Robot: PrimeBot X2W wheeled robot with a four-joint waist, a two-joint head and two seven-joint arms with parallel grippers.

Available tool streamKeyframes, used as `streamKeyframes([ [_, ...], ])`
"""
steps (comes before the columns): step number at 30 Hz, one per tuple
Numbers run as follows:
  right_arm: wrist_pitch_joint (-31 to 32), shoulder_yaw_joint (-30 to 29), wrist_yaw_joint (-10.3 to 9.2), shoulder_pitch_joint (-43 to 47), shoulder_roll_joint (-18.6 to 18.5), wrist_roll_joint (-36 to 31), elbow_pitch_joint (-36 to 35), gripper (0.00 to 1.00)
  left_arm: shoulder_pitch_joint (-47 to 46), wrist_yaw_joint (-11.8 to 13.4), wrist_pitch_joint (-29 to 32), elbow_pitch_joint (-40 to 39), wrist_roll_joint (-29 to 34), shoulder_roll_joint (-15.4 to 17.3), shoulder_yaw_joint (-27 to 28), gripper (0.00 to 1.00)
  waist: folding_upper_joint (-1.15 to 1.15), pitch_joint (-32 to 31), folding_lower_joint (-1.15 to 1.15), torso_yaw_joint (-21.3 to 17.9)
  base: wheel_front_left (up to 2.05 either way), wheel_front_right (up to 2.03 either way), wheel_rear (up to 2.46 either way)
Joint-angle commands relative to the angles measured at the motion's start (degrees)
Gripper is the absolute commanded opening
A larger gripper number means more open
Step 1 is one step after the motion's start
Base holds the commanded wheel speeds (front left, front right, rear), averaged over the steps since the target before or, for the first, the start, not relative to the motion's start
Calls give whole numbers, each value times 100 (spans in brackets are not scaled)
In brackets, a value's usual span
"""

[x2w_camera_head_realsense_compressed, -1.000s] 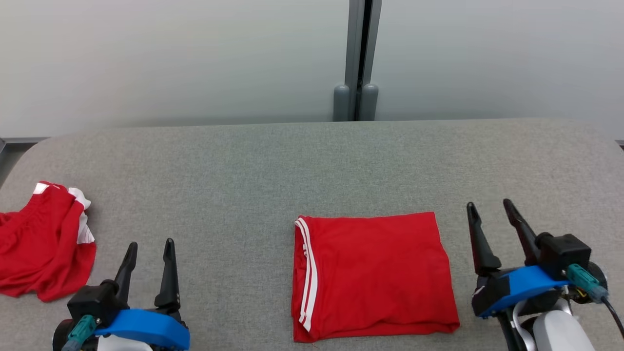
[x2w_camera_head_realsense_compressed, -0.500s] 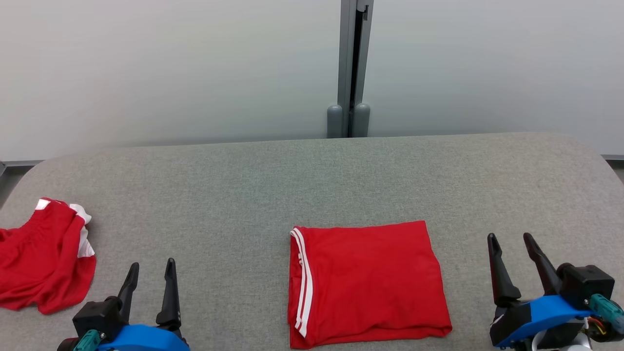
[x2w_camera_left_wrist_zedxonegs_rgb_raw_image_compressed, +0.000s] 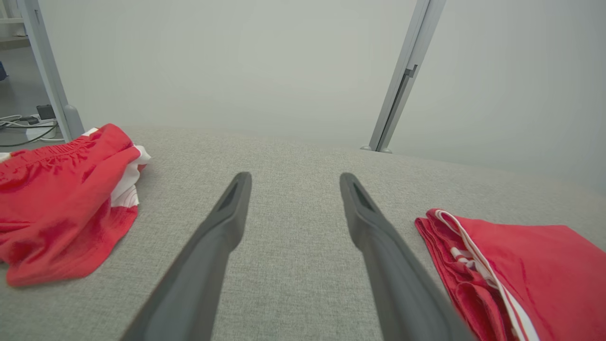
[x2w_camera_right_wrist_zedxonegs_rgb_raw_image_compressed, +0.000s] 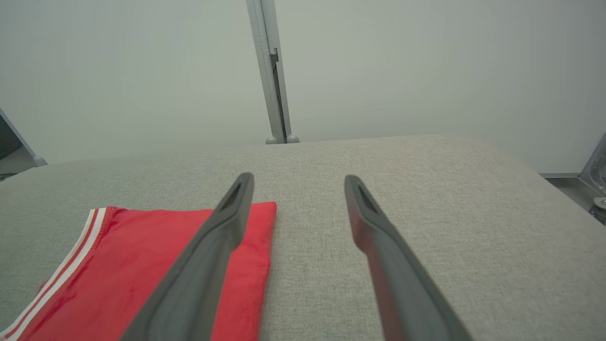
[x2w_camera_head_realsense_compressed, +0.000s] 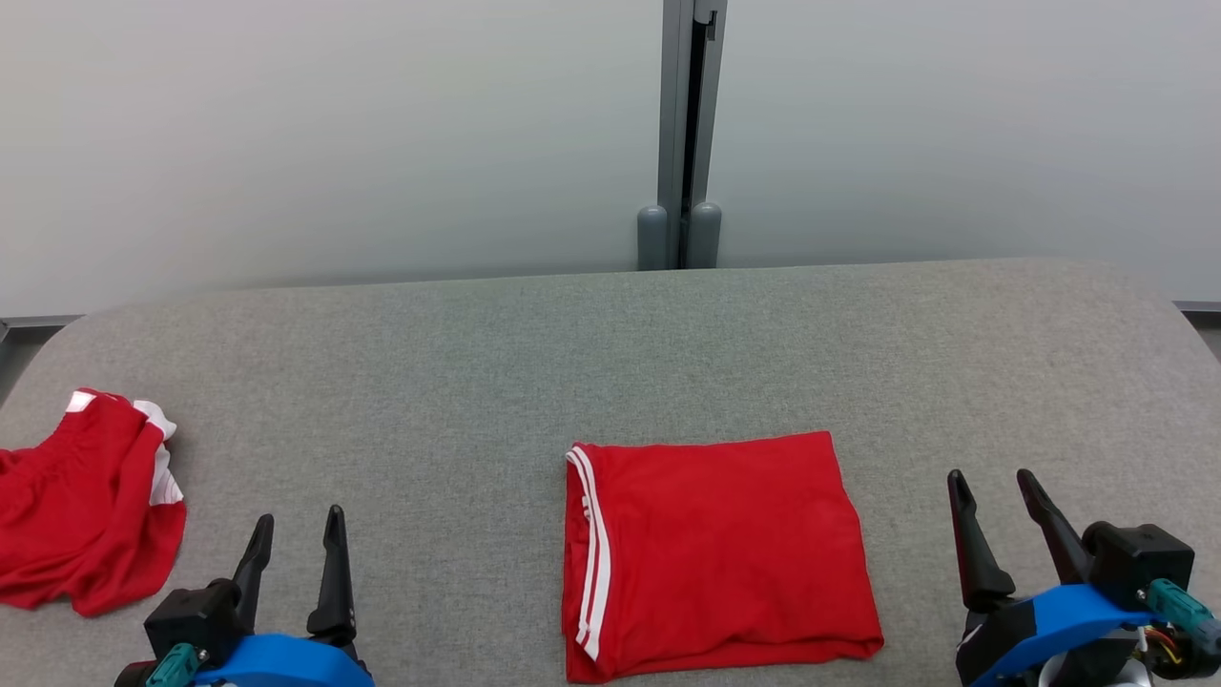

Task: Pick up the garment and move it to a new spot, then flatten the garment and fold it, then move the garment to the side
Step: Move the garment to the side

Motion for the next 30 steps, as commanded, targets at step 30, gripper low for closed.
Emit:
streamKeyframes([
  [30,2418,243,2,-1758,-18,739,2226,100,-602,-103,-24,-259,106,8,-50,100,0,787,0,390,0,0,0],
])
